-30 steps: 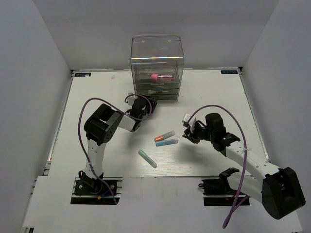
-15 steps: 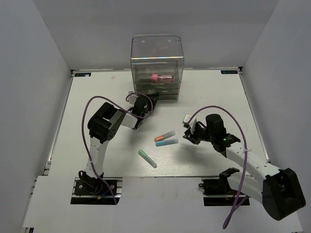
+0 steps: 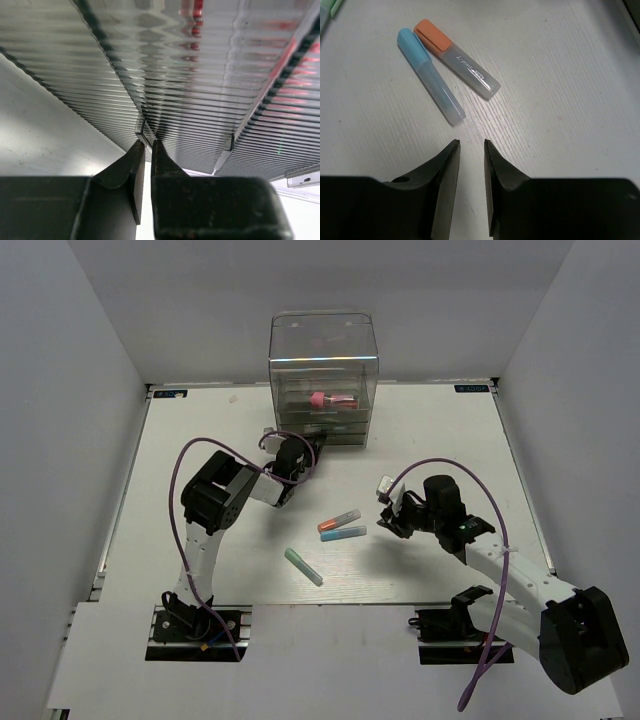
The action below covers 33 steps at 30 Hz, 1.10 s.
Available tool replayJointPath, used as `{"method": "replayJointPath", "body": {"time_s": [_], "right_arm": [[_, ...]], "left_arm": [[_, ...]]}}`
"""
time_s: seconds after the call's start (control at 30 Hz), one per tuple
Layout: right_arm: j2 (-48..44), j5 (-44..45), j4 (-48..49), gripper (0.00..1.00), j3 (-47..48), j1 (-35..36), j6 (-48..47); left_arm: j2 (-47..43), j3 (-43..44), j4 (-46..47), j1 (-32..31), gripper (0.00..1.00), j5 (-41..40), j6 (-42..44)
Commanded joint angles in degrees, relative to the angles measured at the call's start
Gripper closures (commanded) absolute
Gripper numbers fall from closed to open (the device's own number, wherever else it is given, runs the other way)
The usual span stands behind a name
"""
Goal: Sort the stationery into containers
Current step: Open the drawer in the storage box.
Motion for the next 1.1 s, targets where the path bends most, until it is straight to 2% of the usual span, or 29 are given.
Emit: {"method": "replayJointPath", "body": {"time_s": [0.0, 0.2, 0.37, 0.53, 0.67, 0.73, 0.77, 0.8, 0.93, 1.07], "right_arm": [[-0.81, -0.04, 0.16, 0.68, -0.92, -0.2, -0.33], [-0.28, -0.57, 0.42, 0.52, -1.1, -0.2, -1.73], [1.39, -1.27, 0.6, 0.49, -0.66, -0.11, -2.43], [3.85, -4.7, 0.86, 0.47, 0.04, -0.03, -4.98], [6.75, -10.74, -0.19, 0.47, 1.44, 0.32, -11.81], [8.67, -12.95, -1.16, 0.47, 1.88, 0.41, -13.94], [9.91, -13.57, -1.6, 0.47, 2.76, 0.59, -17.34], [10.53, -14.1, -2.04, 0.46, 3.11, 0.5, -18.42], [13.86, -13.93, -2.66, 0.44, 5.4, 1.11, -24.23], [17.38, -12.53, -0.38, 0.39, 7.16, 1.46, -25.64]], "left_arm": [[-0.55, -1.79, 1.91, 0.46, 1.0, -1.66, 1.0], [-2.4, -8.55, 7.26, -0.06, 1.0, -0.07, 1.0], [-6.09, -17.25, 14.46, -0.68, 1.0, 4.04, 0.47], [-9.95, -24.81, 16.33, -1.74, 1.0, 6.79, 0.47], [-12.68, -27.72, 15.19, -2.27, 1.0, 6.79, 0.47], [-13.21, -27.72, 13.78, -2.27, 0.85, 7.58, 0.47], [-13.21, -27.2, 12.38, -2.27, 0.69, 8.53, 0.47], [-13.21, -26.59, 11.85, -2.27, 0.65, 9.07, 0.47], [-14.35, -26.06, 9.39, -2.27, 0.49, 9.77, 1.0], [-17.42, -26.05, 5.18, -2.27, 0.43, 10.48, 2.84]]}}
